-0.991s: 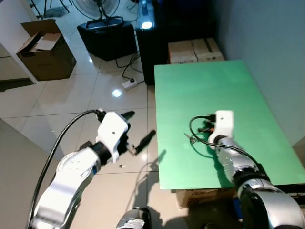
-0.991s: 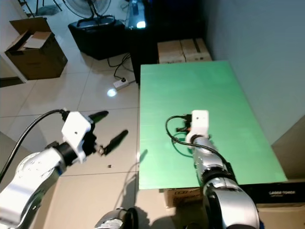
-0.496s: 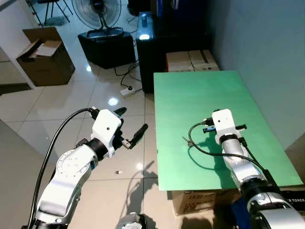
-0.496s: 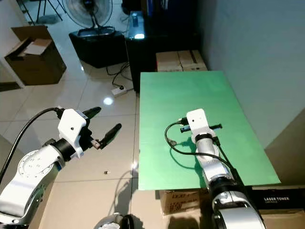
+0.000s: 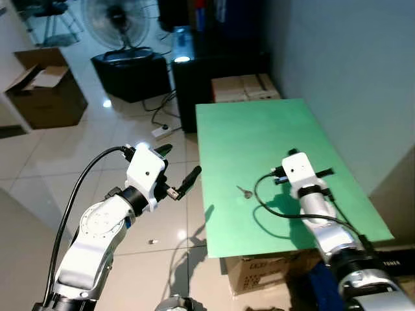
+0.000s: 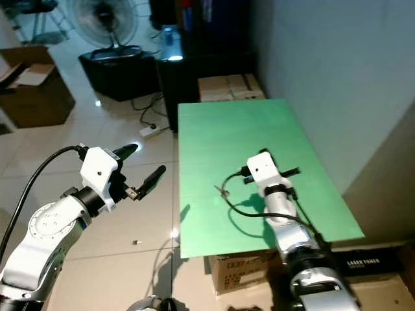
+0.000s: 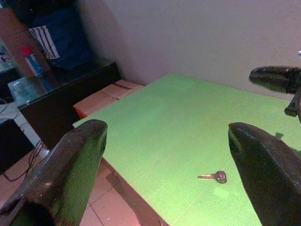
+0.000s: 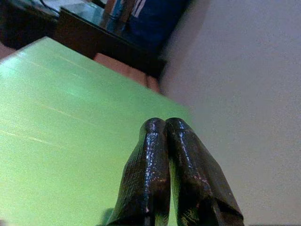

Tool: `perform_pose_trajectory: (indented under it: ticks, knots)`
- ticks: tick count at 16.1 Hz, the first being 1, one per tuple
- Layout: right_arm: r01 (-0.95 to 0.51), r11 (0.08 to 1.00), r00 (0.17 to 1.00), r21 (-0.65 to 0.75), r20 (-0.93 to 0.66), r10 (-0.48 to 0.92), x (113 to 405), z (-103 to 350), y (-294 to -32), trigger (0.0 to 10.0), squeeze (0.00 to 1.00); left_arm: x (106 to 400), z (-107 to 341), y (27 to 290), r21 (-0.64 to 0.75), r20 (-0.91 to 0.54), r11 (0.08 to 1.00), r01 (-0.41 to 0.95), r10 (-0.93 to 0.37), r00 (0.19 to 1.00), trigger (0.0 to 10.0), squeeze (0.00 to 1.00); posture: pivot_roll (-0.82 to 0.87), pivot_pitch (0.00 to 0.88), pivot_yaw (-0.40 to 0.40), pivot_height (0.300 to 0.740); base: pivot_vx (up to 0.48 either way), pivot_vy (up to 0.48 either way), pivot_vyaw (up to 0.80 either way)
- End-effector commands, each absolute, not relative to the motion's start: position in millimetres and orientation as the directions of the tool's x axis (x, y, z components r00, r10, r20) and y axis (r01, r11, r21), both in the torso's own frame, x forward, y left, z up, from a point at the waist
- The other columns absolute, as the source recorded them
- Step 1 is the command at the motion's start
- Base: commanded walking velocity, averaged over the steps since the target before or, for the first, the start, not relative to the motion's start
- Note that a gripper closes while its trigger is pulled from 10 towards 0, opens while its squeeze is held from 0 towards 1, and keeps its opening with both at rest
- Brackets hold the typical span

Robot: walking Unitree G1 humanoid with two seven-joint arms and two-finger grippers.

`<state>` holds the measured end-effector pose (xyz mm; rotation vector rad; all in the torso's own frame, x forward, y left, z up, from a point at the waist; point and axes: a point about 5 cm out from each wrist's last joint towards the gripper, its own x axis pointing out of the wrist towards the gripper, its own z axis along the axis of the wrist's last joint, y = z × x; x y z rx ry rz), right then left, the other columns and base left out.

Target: Hang keys on a hook

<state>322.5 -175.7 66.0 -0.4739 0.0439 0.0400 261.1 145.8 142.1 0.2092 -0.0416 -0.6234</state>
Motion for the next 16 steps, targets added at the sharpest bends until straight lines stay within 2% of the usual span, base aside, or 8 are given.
perform_pose_trajectory:
  ticks: [1, 2, 3, 4, 6, 8, 9, 16]
  knots:
    - [-0.105, 0.952, 0.992, -0.286, -0.098, 0.080, 322, 62, -167, 10.0, 0.00, 263, 144, 149, 0.231, -0.022, 0.789, 0.570, -0.581, 0.813, 10.0, 0.00, 0.05, 0.000, 0.102, 0.740, 0.000, 0.000, 0.00]
    - [-0.207, 0.958, 0.974, -0.201, -0.139, 0.181, 319, 58, -153, 10.0, 0.00, 262, 144, 145, 0.253, -0.020, 0.777, 0.576, -0.591, 0.806, 10.0, 0.00, 0.06, 0.000, 0.104, 0.740, 0.000, 0.000, 0.00]
    - [-0.360, 0.910, 0.925, -0.205, -0.204, 0.320, 312, 51, -136, 10.0, 0.00, 262, 143, 142, 0.255, -0.024, 0.775, 0.578, -0.592, 0.805, 10.0, 0.00, 0.06, 0.000, 0.107, 0.740, 0.000, 0.000, 0.00]
    - [-0.556, 0.802, 0.818, -0.218, -0.316, 0.481, 297, 36, -116, 10.0, 0.00, 262, 139, 138, 0.246, -0.041, 0.784, 0.570, -0.579, 0.814, 10.0, 0.00, 0.05, 0.001, 0.110, 0.740, 0.000, 0.000, 0.00]
    - [-0.656, 0.711, 0.737, -0.254, -0.420, 0.530, 280, 18, -109, 10.0, 0.00, 262, 132, 135, 0.252, -0.063, 0.796, 0.550, -0.553, 0.830, 10.0, 0.00, 0.06, 0.012, 0.109, 0.740, 0.000, 0.000, 0.00]
    - [-0.605, 0.753, 0.772, -0.258, -0.420, 0.476, 279, 13, -113, 10.0, 0.00, 261, 128, 134, 0.262, -0.083, 0.803, 0.535, -0.533, 0.842, 10.0, 0.00, 0.06, 0.018, 0.108, 0.740, 0.000, 0.000, 0.00]
    - [-0.523, 0.818, 0.819, -0.239, -0.407, 0.405, 283, 16, -120, 10.0, 1.00, 259, 127, 136, 0.278, -0.096, 0.800, 0.531, -0.527, 0.844, 10.0, 0.00, 0.07, 0.026, 0.110, 0.740, 0.000, 0.000, 0.00]
    - [-0.427, 0.858, 0.845, -0.285, -0.463, 0.266, 308, 20, -141, 10.0, 1.00, 255, 138, 149, 0.309, -0.099, 0.795, 0.522, -0.519, 0.849, 10.0, 0.00, 0.13, 0.102, 0.136, 0.740, 0.000, 0.000, 0.00]
